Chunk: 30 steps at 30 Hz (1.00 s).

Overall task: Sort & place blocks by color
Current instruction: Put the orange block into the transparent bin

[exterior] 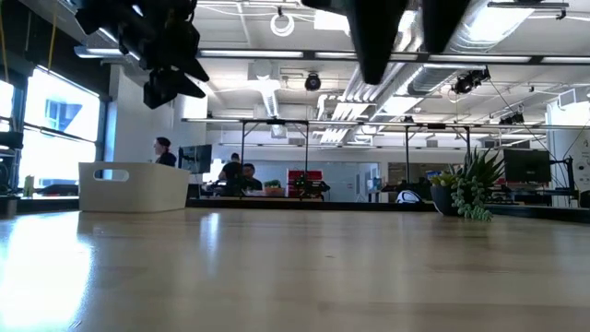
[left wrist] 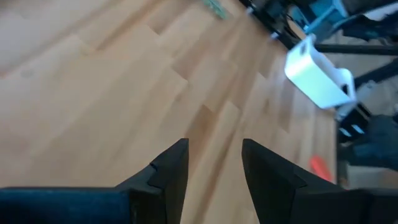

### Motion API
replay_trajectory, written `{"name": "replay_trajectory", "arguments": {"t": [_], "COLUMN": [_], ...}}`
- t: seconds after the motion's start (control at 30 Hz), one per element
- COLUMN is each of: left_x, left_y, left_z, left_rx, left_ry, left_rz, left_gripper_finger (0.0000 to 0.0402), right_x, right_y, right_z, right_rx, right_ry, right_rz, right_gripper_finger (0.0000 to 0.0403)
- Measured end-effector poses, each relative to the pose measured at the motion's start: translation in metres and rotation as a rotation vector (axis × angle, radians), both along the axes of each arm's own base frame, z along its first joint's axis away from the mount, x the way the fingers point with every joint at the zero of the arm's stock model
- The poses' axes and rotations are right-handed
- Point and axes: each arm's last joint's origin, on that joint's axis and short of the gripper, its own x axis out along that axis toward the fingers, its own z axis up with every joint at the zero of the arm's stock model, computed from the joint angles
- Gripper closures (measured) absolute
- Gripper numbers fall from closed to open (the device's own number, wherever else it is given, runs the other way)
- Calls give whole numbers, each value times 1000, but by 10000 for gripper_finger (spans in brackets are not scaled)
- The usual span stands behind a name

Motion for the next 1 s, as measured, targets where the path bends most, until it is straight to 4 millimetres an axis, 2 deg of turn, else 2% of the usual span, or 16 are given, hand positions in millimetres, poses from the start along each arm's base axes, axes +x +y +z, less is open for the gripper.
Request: {"name": "replay_trajectory", "arguments": {"t": [0.3, 0.57, 0.77, 1.0], "left_x": [12, 16, 20, 24], "left_y": [-22, -32, -43, -58], "left_z": [0, -1, -1, -1], "left_rx": [-87, -126, -184, -199], "left_ry": [2, 12, 13, 20], "left_rz": [-37, -14, -37, -100], "left_gripper_finger": [266, 266, 266, 266], "right_x": [-31, -44, -52, -50], "right_y": [47, 76, 81, 74], "right_z": [-31, -54, -77, -90], "right_rx": [-44, -31, -15, -81], "right_ry": [58, -5, 22, 7], "right_rz": [298, 494, 529, 522], "right_gripper_finger": [185, 185, 185, 185]}}
